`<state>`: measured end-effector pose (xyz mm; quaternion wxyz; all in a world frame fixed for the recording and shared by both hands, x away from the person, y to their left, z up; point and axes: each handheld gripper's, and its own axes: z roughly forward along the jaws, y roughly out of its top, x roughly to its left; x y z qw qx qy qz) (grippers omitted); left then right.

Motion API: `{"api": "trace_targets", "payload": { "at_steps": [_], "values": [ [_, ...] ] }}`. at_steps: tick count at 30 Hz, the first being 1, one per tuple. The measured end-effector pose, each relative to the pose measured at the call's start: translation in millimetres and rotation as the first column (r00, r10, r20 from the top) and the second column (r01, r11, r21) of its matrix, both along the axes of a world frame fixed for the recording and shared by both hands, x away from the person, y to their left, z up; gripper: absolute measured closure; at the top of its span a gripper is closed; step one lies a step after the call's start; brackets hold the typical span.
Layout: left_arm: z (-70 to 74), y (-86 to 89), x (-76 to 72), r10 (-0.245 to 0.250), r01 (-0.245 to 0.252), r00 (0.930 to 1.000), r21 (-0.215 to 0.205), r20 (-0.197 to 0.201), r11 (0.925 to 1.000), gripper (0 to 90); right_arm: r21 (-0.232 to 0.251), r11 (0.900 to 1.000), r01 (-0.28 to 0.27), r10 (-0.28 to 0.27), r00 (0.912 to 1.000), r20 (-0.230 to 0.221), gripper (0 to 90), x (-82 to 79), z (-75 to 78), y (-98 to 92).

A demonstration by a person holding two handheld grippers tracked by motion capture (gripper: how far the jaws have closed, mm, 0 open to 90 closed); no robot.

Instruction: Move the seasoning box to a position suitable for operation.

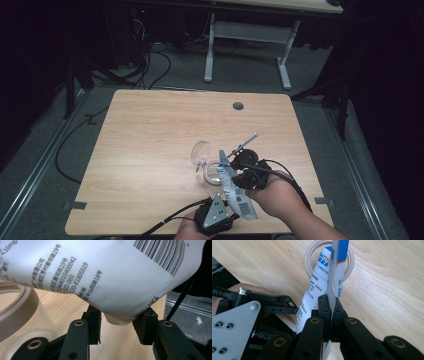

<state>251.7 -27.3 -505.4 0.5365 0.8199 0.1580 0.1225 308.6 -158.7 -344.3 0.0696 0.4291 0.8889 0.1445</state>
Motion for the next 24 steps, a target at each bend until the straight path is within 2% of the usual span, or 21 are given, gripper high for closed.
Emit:
{"api": "trace_targets", "payload": {
  "at_steps": [6, 11, 21, 23, 24],
  "values": [
    [1.9, -3.1, 1.6, 0.009, -0.008, 1.0000, 0.016, -0.004, 0.9998, 63.0, -0.016, 1.000, 0.000, 0.000, 0.9999, 0.010, 89.4, 1.5, -2.1, 2.6],
    [5.6, -3.7, 2.9, 0.012, -0.012, 0.9998, 0.001, -0.016, 0.9999, 64.5, 0.002, 1.000, 0.004, -0.004, 1.0000, 0.006, 88.4, 4.7, -5.5, 3.3],
    [7.1, -4.7, 2.0, 0.019, -0.019, 0.9998, 0.001, 0.000, 0.9998, 64.5, -0.004, 1.000, -0.016, 0.016, 0.9998, 0.008, 90.0, 8.9, -5.7, 4.1],
    [8.1, -5.2, 2.4, 0.018, -0.018, 0.9998, 0.001, -0.002, 0.9998, 64.4, -0.003, 1.000, 0.016, -0.016, 0.9998, -0.009, 90.0, 8.2, -4.1, 5.6],
    [8.6, -5.4, 2.8, 0.017, -0.018, 0.9998, -0.001, -0.006, 0.9998, 64.3, -0.006, 1.000, -0.019, 0.019, 0.9998, 0.007, 90.0, 10.6, -4.5, 4.3]
  ]
}}
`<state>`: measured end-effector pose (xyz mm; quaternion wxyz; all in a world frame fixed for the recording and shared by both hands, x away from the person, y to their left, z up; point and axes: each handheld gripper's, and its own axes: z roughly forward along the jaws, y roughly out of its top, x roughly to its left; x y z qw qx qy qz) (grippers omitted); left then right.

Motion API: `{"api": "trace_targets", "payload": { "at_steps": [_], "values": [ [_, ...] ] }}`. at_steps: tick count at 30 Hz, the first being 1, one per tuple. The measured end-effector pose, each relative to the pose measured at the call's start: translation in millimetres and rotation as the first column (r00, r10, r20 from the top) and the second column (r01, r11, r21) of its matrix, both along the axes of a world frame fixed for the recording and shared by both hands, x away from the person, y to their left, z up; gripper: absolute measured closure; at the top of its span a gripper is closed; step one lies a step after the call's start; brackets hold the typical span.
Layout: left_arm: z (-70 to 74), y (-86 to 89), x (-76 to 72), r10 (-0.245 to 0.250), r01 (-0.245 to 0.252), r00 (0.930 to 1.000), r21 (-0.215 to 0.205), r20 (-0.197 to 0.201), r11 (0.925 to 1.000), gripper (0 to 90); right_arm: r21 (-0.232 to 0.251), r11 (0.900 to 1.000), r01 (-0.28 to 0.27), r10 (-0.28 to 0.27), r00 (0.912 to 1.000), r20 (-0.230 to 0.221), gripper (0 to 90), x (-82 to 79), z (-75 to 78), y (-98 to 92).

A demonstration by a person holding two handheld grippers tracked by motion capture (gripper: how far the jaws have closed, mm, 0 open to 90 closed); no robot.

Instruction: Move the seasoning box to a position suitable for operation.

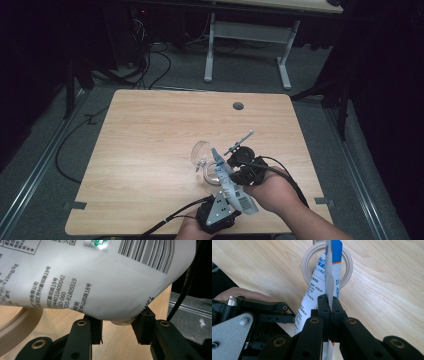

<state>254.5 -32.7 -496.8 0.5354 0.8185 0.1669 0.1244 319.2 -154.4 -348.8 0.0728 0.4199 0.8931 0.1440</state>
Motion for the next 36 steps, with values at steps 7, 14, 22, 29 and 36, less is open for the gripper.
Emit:
{"api": "trace_targets", "payload": {
  "at_steps": [7, 14, 22, 29, 36],
  "values": [
    [1.5, 0.1, 0.1, -0.002, 0.002, 1.0000, -0.008, 0.006, 1.0000, 64.0, -0.005, 1.000, -0.013, 0.013, 0.9999, -0.001, 90.0, 2.3, 2.5, 0.8],
    [3.2, -0.1, -1.5, -0.002, 0.003, 0.9998, -0.020, 0.021, 0.9998, 63.5, -0.004, 1.000, -0.016, 0.015, 0.9998, -0.011, 90.0, 4.9, 4.5, 1.6],
    [4.1, -0.8, -1.7, -0.005, 0.005, 0.9997, -0.024, 0.023, 0.9997, 63.4, -0.009, 1.000, -0.028, 0.027, 0.9995, -0.014, 90.0, 7.8, 4.1, 1.1],
    [6.9, -2.0, -2.5, -0.004, 0.005, 0.9996, -0.030, 0.027, 0.9995, 63.4, -0.018, 0.999, -0.034, 0.034, 0.9994, -0.008, 90.0, 8.7, 5.5, 0.6],
    [8.7, -4.2, -2.5, -0.010, 0.011, 0.9997, -0.031, 0.023, 0.9995, 63.4, -0.019, 0.999, -0.029, 0.029, 0.9996, -0.005, 90.0, 8.1, 6.7, 0.2]
  ]
}}
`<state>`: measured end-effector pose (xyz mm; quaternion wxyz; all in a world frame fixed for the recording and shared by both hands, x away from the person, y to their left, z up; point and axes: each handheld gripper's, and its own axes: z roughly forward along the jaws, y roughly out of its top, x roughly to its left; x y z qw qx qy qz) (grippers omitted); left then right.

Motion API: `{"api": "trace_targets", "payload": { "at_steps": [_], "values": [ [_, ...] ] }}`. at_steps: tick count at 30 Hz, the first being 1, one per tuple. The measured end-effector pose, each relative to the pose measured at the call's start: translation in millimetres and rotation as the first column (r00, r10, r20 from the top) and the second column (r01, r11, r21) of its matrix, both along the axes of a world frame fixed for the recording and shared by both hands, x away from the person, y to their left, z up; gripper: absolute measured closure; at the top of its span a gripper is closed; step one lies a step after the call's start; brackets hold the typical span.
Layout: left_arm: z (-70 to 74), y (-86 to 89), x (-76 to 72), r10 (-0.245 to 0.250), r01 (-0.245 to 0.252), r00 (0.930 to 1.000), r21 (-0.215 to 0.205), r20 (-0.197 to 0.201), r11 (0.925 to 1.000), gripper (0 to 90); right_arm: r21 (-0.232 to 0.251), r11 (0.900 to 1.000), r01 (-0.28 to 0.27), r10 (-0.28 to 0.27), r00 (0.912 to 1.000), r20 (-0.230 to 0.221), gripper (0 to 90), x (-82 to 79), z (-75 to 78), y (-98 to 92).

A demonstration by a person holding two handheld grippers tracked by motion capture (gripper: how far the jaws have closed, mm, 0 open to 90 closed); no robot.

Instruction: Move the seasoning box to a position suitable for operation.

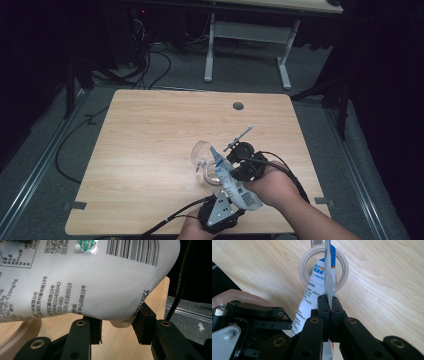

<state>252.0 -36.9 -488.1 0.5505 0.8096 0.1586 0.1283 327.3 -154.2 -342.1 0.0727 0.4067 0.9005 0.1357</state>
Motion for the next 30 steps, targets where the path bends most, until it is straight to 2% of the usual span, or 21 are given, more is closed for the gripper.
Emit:
{"api": "trace_targets", "payload": {
  "at_steps": [30],
  "values": [
    [3.0, -2.6, 3.5, -0.010, 0.009, 0.9996, -0.012, -0.026, 0.9999, 62.9, -0.011, 1.000, -0.008, 0.008, 1.0000, 0.005, 90.0, 4.1, 0.1, 3.5]
  ]
}}
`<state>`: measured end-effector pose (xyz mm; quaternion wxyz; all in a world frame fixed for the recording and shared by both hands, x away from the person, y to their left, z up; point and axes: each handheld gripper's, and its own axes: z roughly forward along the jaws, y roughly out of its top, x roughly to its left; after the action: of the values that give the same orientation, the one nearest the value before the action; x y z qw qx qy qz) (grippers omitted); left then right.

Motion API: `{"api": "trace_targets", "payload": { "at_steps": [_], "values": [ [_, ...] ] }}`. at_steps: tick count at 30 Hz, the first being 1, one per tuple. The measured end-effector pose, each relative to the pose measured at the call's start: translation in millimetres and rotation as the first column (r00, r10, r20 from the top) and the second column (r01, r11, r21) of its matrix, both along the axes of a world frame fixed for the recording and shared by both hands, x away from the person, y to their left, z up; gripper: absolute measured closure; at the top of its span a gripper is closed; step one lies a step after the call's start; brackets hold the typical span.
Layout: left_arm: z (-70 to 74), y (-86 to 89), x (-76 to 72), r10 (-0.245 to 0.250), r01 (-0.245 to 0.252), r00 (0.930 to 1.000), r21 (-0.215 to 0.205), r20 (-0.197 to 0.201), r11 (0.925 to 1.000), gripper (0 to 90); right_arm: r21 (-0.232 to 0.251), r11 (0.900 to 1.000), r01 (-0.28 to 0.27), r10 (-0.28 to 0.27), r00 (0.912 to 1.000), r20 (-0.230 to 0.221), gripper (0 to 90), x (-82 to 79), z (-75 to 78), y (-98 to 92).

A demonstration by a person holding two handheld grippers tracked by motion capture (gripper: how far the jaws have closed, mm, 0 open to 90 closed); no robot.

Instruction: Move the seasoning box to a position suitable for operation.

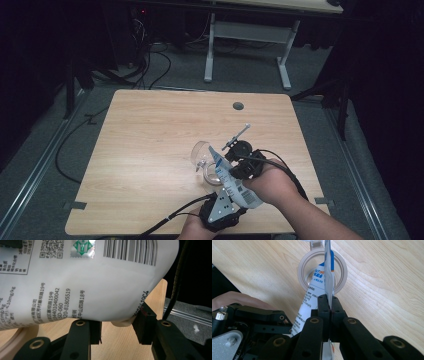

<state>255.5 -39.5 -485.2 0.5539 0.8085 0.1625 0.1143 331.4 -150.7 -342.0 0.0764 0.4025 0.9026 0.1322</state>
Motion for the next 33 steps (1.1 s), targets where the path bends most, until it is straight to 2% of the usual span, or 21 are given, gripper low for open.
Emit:
{"api": "trace_targets", "payload": {
  "at_steps": [33],
  "values": [
    [5.4, -1.9, 0.7, -0.009, 0.009, 0.9999, -0.014, -0.004, 0.9999, 62.8, -0.006, 1.000, -0.010, 0.010, 0.9999, 0.006, 90.0, 1.8, 2.5, -0.2]
  ]
}}
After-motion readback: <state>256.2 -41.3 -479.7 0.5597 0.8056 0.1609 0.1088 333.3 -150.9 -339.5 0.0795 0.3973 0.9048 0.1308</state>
